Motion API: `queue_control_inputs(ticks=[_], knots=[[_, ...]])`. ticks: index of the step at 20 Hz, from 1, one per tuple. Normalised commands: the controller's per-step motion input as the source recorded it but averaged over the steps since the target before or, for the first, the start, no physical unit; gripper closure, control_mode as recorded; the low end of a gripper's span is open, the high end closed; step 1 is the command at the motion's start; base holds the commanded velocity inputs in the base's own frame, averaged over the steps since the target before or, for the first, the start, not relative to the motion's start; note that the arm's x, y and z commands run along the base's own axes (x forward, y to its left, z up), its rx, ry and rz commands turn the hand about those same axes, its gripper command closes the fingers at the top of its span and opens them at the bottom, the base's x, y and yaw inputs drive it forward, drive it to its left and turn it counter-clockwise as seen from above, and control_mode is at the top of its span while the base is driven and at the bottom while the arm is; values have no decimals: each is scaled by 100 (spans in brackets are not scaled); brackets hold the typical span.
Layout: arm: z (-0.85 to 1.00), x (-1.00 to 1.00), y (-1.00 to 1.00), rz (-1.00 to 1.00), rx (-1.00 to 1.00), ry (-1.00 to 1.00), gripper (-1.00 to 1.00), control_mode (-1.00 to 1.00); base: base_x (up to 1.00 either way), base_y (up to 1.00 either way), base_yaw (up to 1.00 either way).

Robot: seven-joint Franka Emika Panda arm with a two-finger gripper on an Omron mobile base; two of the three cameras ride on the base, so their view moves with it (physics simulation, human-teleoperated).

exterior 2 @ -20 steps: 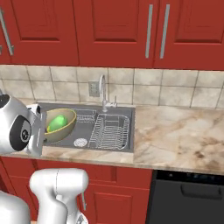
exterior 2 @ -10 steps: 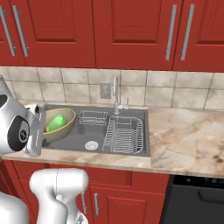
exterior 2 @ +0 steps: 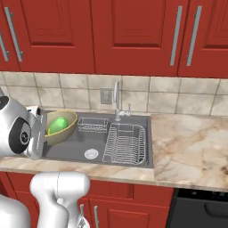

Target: Pick the corn from the cabinet and place it in the bowl. Then pick the bowl and place it in the sink. Then turn on the sink facuet.

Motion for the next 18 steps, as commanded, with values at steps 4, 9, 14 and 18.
queue_control_inputs(ticks=[4,9,14,18], knots=[[0,0,0,0,0,0,100,100,18,-8,0],[0,0,0,0,0,0,100,100,7,-36,0],[0,0,0,0,0,0,100,100,4,-18,0],[0,0,0,0,0,0,100,100,45,-2,0]])
